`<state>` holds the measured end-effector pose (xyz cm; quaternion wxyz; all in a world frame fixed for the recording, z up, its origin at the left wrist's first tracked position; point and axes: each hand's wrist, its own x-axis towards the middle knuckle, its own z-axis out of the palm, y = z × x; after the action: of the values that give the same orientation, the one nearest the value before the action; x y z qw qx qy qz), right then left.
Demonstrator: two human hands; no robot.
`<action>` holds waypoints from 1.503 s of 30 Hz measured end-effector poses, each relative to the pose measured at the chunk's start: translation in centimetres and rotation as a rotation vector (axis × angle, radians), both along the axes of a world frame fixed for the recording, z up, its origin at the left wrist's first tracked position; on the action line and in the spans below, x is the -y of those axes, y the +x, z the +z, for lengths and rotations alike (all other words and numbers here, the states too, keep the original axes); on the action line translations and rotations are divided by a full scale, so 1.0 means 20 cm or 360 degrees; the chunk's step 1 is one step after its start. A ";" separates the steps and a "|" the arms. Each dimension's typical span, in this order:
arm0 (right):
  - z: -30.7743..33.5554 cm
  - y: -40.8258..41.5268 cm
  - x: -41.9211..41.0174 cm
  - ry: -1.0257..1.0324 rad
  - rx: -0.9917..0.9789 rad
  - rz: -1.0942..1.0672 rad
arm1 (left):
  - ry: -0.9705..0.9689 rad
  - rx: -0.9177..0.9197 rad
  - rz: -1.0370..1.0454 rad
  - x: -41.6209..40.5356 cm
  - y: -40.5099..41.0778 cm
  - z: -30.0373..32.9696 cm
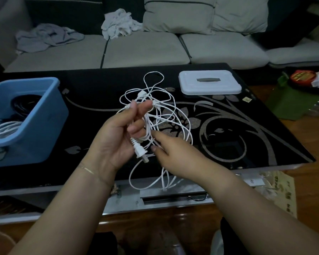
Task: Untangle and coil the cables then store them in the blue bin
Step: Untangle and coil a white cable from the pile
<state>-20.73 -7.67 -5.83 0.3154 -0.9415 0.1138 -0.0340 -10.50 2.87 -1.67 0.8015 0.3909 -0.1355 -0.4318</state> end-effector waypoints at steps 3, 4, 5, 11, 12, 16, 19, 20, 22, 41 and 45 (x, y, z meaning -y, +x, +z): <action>0.01 -0.01 -0.02 -0.0064 -0.0052 0.0041 | 0.0007 -0.0012 -0.0003 -0.01 0.00 0.01; 0.01 -0.01 -0.02 -0.0087 -0.0054 0.0049 | -0.0010 -0.0047 -0.0015 -0.01 0.00 0.01; 0.02 -0.01 -0.03 -0.0111 -0.0052 0.0055 | -0.0039 -0.0091 -0.0027 -0.01 0.00 0.01; 0.04 -0.02 -0.04 -0.0201 -0.0102 0.0051 | -0.0071 0.0093 0.0035 0.01 -0.01 -0.02; 0.04 -0.03 -0.04 -0.0207 -0.0114 0.0073 | -0.0022 0.0225 0.0112 0.01 -0.01 -0.03; 0.06 -0.05 -0.06 -0.0271 -0.0169 0.0135 | 0.0431 0.1092 0.0445 0.02 0.00 -0.08; 0.07 -0.05 -0.05 -0.0300 -0.0125 0.0106 | 0.0809 0.1964 0.0436 0.01 0.00 -0.11; 0.07 -0.05 -0.05 -0.0319 -0.0092 0.0093 | 0.0940 0.2219 0.0408 0.01 0.00 -0.12; 0.07 -0.05 -0.04 -0.0380 -0.0026 0.0054 | 0.1191 0.2539 0.0322 0.00 0.01 -0.12; 0.07 -0.06 0.10 0.0553 0.0361 -0.0165 | 0.0884 0.1555 -0.0696 -0.04 -0.02 -0.04; 0.06 -0.05 0.09 0.0807 0.0327 -0.0109 | 0.0769 0.1444 -0.0822 -0.05 0.00 -0.03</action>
<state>-21.75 -9.50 -4.64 0.5495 -0.8198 0.1178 -0.1103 -10.58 3.95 -2.36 0.4196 0.6633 -0.4542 -0.4214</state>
